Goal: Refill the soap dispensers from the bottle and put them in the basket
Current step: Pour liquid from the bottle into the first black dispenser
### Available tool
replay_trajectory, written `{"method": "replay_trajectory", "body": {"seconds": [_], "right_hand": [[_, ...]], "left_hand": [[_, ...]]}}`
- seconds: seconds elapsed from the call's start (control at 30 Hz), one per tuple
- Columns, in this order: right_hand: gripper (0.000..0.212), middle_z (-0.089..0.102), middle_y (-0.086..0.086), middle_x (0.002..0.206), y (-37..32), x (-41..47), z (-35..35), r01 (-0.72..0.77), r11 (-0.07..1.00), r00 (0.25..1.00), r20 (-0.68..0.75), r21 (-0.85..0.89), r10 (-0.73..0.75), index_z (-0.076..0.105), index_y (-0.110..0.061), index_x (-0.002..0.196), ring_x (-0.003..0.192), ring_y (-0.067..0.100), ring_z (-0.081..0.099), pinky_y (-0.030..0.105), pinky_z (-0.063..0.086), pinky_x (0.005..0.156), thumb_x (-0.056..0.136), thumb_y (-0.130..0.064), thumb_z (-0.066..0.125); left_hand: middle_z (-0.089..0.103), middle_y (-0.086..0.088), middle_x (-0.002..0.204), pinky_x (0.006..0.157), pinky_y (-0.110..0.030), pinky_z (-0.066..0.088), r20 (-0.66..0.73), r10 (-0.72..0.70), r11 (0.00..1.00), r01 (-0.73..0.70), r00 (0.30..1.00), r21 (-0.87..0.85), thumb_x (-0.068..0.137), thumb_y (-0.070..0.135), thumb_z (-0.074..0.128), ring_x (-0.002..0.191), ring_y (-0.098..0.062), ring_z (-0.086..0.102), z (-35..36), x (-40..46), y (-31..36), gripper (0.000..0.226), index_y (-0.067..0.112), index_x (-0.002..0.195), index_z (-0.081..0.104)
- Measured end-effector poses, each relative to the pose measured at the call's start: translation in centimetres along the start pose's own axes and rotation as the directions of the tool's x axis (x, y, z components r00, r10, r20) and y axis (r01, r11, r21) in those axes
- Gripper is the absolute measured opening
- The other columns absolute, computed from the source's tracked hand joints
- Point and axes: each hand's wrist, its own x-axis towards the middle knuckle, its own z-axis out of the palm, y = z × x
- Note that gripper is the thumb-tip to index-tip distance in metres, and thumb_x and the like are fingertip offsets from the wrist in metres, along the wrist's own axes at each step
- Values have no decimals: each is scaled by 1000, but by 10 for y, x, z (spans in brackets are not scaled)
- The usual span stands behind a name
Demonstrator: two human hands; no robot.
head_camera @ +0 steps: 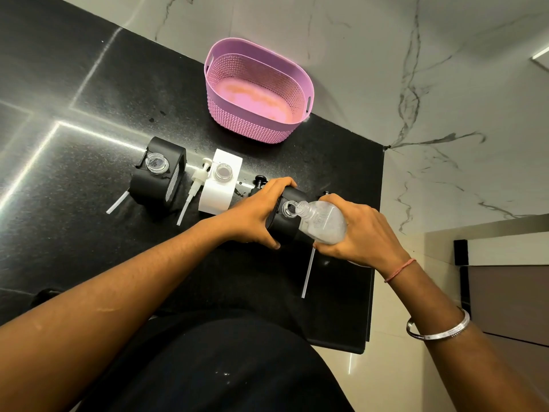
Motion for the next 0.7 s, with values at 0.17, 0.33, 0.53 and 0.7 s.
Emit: {"method": "replay_trajectory", "body": {"seconds": [0.17,0.33,0.53,0.7], "right_hand": [[77,69,-5,111,-1,1,-2,15,1000,1000,5,-23,-15,40,-42,131,94,22,70,46,62,76,67,-73,68],[77,69,-5,111,-3,1,-5,18,999,1000,6,-28,-18,41,-41,131,94,23,70,48,62,77,66,-73,67],[83,68,-5,116,-1,1,-4,7,999,1000,28,-32,-6,43,-36,136,98,20,69,43,63,80,67,-76,68],[83,67,-5,116,0,2,-5,7,999,999,33,-40,-6,44,-36,137,99,20,69,41,63,81,68,-76,68]], "left_hand": [[37,10,143,102,-46,57,0,9,1000,-9,1000,-7,60,17,99,124,-18,57,0,1,-2,120,39,150,22],[35,9,146,103,-44,57,-1,18,1000,-18,1000,-22,60,17,99,126,-18,56,0,1,-3,120,37,151,23],[36,9,145,104,-44,57,6,13,999,-13,1000,-29,61,16,99,125,-18,57,0,0,-2,120,37,152,23],[37,9,143,104,-41,56,9,8,1000,-8,1000,-26,61,16,99,125,-17,56,-1,0,-2,120,36,152,23]]}}
